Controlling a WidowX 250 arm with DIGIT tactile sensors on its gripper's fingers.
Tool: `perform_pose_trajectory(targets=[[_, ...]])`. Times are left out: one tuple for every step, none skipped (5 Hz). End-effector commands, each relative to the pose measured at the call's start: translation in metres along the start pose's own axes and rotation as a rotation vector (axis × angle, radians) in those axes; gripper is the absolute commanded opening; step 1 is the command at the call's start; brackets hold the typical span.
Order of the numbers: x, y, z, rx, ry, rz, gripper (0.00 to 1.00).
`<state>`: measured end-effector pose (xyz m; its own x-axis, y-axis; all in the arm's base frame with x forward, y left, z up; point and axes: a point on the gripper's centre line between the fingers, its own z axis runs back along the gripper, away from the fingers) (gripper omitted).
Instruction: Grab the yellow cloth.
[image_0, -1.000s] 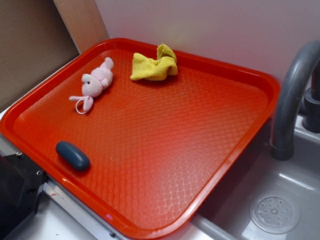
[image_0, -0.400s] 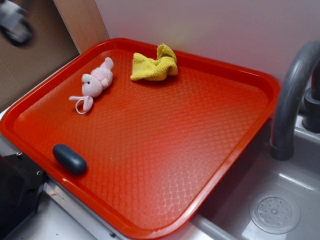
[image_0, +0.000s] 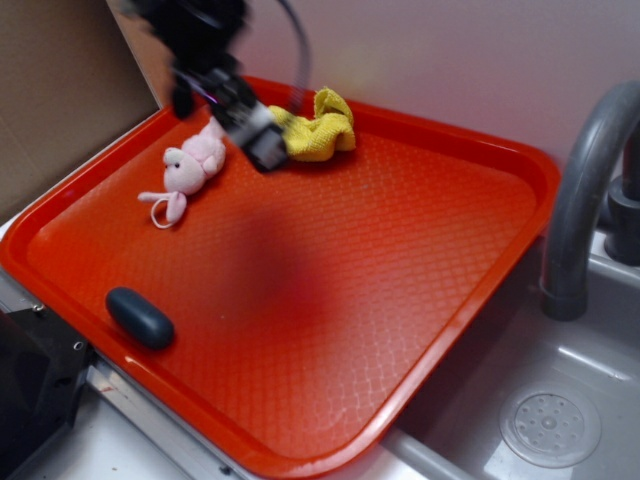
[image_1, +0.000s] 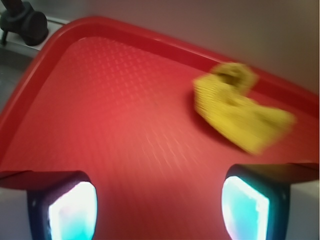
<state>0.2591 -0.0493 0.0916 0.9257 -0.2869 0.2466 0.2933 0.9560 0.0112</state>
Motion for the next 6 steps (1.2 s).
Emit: perform_pose_trajectory(targets=[[0.028, 0.059, -0.033, 0.090, -0.060, -0.038, 1.00], [0.030, 0.071, -0.049, 0.114, -0.019, -0.056, 1.00], [0.034, 0.087, -0.060, 0.118, -0.020, -0.048, 1.00], [0.039, 0.088, -0.068, 0.055, -0.007, -0.053, 0.00], [0.039, 0.086, -0.063, 0.051, -0.010, -0.020, 0.00], [0.039, 0.088, -0.054, 0.083, -0.020, 0.001, 0.00]])
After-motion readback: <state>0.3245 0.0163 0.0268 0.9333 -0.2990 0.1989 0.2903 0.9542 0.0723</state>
